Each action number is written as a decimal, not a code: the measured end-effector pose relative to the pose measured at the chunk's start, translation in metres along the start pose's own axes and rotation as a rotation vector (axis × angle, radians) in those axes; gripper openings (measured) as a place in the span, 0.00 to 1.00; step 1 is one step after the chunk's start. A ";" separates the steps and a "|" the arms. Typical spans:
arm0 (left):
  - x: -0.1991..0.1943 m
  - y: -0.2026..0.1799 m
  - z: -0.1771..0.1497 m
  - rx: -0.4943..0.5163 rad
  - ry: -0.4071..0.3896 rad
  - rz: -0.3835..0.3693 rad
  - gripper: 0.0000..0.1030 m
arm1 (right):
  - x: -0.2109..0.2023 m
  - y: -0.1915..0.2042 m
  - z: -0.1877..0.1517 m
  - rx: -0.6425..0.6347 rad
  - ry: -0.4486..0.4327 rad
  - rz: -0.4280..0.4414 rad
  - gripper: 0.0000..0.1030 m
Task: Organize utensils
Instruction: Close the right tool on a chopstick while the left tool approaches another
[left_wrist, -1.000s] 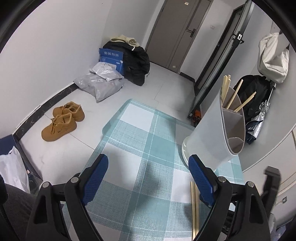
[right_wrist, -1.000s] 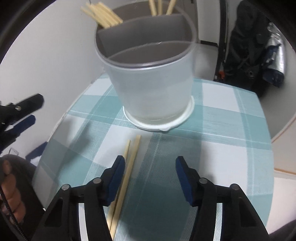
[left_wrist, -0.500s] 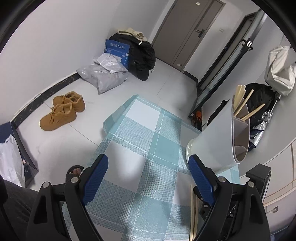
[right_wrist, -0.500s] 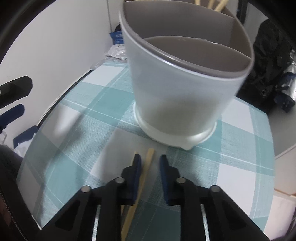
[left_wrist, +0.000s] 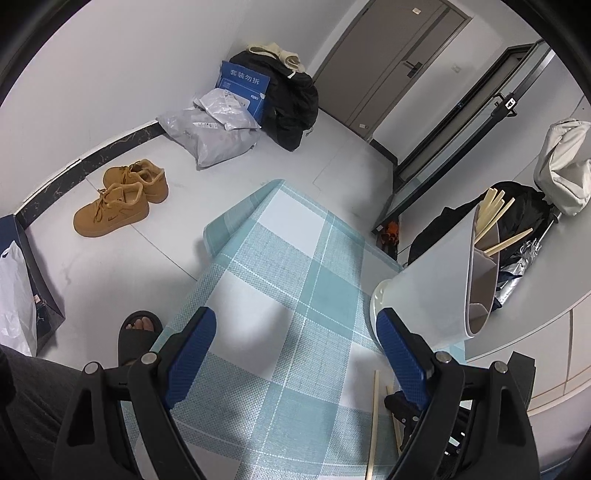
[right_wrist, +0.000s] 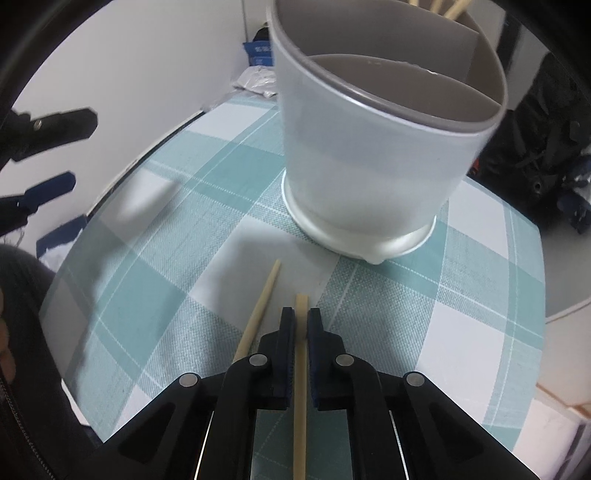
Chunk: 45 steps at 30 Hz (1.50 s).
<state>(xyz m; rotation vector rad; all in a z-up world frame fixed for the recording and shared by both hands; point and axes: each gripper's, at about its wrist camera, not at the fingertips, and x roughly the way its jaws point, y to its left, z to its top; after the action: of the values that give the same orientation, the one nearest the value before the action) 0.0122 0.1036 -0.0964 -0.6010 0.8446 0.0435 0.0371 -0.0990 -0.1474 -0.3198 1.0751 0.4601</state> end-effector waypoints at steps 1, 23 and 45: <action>0.001 0.000 0.000 0.001 0.001 0.004 0.83 | 0.000 0.002 0.001 -0.010 0.002 -0.001 0.08; 0.017 -0.014 -0.025 0.165 0.037 0.147 0.83 | -0.024 -0.034 0.004 0.148 -0.096 0.171 0.05; 0.045 -0.068 -0.055 0.362 0.260 0.171 0.83 | -0.076 -0.170 -0.076 0.845 -0.402 0.535 0.05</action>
<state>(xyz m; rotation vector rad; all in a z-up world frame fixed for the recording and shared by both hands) 0.0225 0.0094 -0.1238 -0.1945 1.1237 -0.0329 0.0346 -0.2962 -0.1083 0.7948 0.8589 0.4712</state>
